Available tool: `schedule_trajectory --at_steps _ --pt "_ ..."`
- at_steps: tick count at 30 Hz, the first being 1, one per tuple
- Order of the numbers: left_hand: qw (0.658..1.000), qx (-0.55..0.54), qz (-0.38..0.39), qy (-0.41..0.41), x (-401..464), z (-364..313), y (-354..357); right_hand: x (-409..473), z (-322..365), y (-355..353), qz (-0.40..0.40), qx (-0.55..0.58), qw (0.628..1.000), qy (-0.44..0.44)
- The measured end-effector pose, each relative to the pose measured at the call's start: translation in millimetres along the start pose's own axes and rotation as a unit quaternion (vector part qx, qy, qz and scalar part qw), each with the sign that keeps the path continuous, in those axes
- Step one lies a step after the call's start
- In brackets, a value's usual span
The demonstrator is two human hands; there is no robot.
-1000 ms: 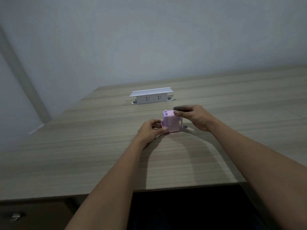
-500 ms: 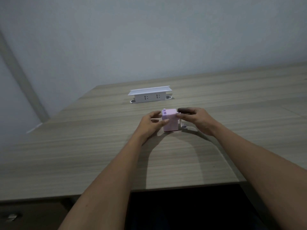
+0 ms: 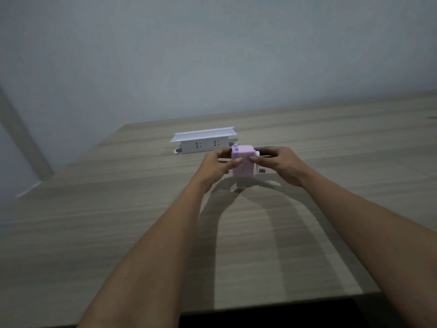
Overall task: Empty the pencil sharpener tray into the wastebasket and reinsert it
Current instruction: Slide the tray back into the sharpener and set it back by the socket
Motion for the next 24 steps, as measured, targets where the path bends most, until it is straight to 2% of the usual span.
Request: schedule_trajectory --at_steps 8,15,24 --pt "1.000 -0.006 -0.008 -0.008 74.7 26.1 -1.1 75.5 8.2 -24.0 -0.009 -0.005 1.000 -0.008" --pt "0.999 0.004 -0.006 -0.033 126.1 75.6 -2.5 138.3 -11.8 -26.2 -0.027 -0.016 1.000 0.001" --pt "0.998 -0.002 -0.032 -0.049 148.8 120.5 2.3 177.0 -35.5 -26.0 -0.034 -0.018 0.999 0.012"
Point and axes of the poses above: each hand's wrist, its own x-axis towards the middle knuckle, its own y-axis out of the palm, z = x × y, the point moved 7 cm from there along x, towards the middle knuckle, and after that the axes turned 14 degrees about y, right-handed, at the moved point
